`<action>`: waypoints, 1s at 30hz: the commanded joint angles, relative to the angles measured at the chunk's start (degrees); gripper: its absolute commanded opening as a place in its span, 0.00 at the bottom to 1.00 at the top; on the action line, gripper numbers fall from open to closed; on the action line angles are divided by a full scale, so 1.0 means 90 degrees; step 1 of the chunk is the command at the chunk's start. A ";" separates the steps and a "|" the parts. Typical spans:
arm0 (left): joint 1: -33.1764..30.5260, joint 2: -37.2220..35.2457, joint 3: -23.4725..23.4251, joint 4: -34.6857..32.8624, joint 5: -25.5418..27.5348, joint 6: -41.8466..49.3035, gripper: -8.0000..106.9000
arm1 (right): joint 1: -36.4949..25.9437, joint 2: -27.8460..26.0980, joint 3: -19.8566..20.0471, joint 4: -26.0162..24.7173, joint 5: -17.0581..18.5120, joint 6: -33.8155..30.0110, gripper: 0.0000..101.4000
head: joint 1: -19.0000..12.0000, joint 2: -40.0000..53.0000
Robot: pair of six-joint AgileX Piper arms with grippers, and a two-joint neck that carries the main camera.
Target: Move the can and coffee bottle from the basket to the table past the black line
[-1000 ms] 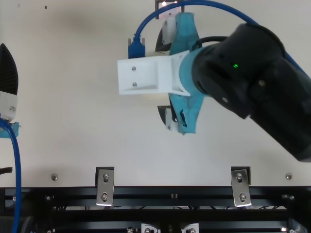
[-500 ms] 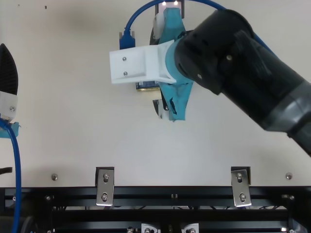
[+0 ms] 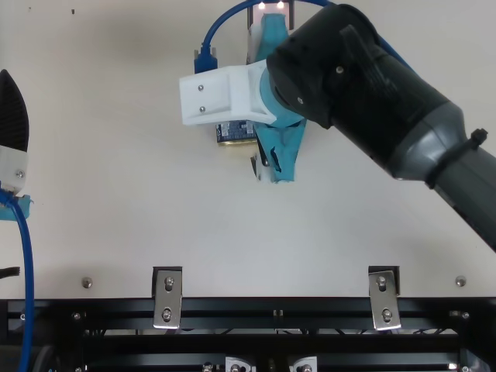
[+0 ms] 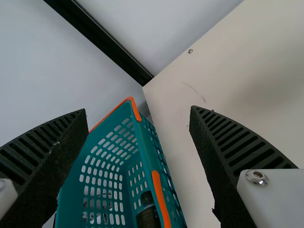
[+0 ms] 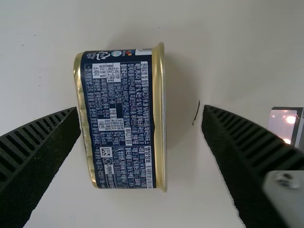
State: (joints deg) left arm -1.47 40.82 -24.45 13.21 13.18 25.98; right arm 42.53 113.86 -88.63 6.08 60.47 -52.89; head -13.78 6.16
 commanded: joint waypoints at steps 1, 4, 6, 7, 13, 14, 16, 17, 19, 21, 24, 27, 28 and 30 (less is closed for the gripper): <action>0.0000 0.0000 0.0000 0.0000 0.0000 0.0000 0.85 | -0.0011 0.0027 -0.0003 0.0008 0.0007 0.0041 0.00 | -0.0017 -0.0089; 0.0000 0.0000 0.0000 0.0000 0.0000 0.0000 0.85 | -0.0014 -0.0008 -0.0033 -0.0003 0.0031 0.0112 0.00 | -0.0017 -0.0089; 0.0000 0.0000 0.0000 0.0000 0.0000 0.0000 0.85 | -0.0020 -0.0080 -0.0066 0.0002 0.0054 0.0166 0.00 | -0.0017 -0.0089; 0.0000 0.0000 0.0000 0.0000 0.0000 0.0000 0.85 | -0.0027 -0.0125 -0.0086 0.0008 0.0067 0.0189 0.00 | -0.0017 -0.0089; 0.0000 0.0000 0.0000 0.0000 0.0000 0.0000 0.85 | -0.0120 -0.0485 -0.0204 -0.0009 0.0181 0.0424 0.00 | -0.0008 -0.0149; 0.0000 0.0000 0.0000 0.0000 0.0000 0.0000 0.85 | -0.0160 -0.0542 -0.0210 -0.0044 0.0189 0.0507 0.00 | 0.0002 -0.0222; 0.0000 0.0000 0.0000 0.0000 0.0000 0.0000 0.85 | -0.0252 -0.0658 -0.0178 -0.0133 0.0190 0.0683 0.00 | 0.0028 -0.0420; 0.0000 0.0000 0.0000 0.0000 0.0000 0.0000 0.85 | -0.0307 -0.0718 -0.0150 -0.0174 0.0189 0.0779 0.00 | 0.0040 -0.0541; 0.0000 0.0000 0.0000 0.0000 0.0000 0.0000 0.85 | -0.0438 -0.0855 -0.0046 -0.0271 0.0171 0.0977 0.00 | 0.0063 -0.0830; 0.0000 0.0000 0.0000 0.0000 0.0000 0.0000 0.85 | -0.0596 -0.1012 0.0109 -0.0364 0.0134 0.1183 0.00 | 0.0077 -0.1132; 0.0000 0.0000 0.0000 0.0000 0.0000 0.0000 0.85 | -0.0893 -0.1277 0.0431 -0.0504 0.0049 0.1496 0.00 | 0.0087 -0.1639; 0.0000 0.0000 0.0000 0.0000 0.0000 0.0000 0.85 | -0.1229 -0.1582 0.0806 -0.0643 -0.0028 0.1786 0.00 | 0.0084 -0.2177; 0.0000 0.0000 0.0000 0.0000 0.0000 0.0000 0.85 | -0.1357 -0.1697 0.0953 -0.0693 -0.0058 0.1873 0.00 | 0.0080 -0.2362; 0.0000 0.0000 0.0000 0.0000 0.0000 0.0000 0.85 | -0.1620 -0.1914 0.1224 -0.0797 -0.0110 0.2044 0.00 | 0.0071 -0.2708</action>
State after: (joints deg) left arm -1.47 40.82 -24.45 13.21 13.18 25.98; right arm 30.05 98.10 -79.83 0.00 59.76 -35.67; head -12.90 -16.42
